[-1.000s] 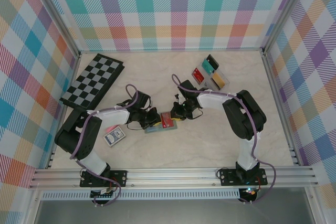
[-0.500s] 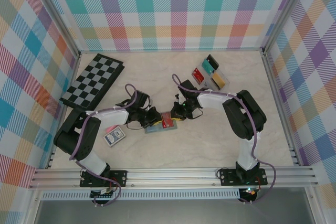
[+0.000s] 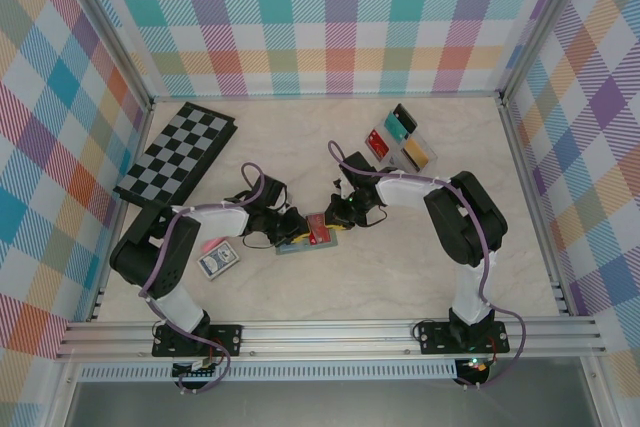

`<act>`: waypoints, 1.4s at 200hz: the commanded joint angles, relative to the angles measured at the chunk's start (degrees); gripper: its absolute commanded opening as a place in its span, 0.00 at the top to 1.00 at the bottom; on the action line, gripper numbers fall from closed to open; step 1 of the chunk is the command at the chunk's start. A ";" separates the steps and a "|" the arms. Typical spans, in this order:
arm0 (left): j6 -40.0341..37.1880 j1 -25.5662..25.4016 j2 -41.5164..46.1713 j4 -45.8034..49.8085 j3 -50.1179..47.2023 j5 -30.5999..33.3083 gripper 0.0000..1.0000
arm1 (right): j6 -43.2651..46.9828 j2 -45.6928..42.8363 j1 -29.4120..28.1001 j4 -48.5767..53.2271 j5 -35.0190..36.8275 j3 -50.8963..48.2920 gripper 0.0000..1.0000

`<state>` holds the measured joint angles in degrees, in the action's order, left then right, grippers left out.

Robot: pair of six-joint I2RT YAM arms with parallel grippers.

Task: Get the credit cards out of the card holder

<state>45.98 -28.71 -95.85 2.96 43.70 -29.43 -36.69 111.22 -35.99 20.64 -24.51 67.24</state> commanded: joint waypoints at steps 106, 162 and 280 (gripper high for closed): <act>0.52 0.47 0.93 -4.53 0.69 -3.60 0.88 | -0.26 1.77 -0.14 0.01 -1.65 -0.27 0.87; 0.25 0.48 2.66 -4.28 0.43 -2.41 0.84 | -0.38 2.15 -0.14 0.02 -1.67 -0.45 0.87; -0.14 0.42 0.86 -2.35 1.03 -1.07 0.81 | -0.24 2.34 -0.12 0.00 -2.04 -0.53 0.87</act>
<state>46.50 -28.67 -94.65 1.50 43.68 -30.39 -36.69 111.72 -35.62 20.34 -25.58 67.24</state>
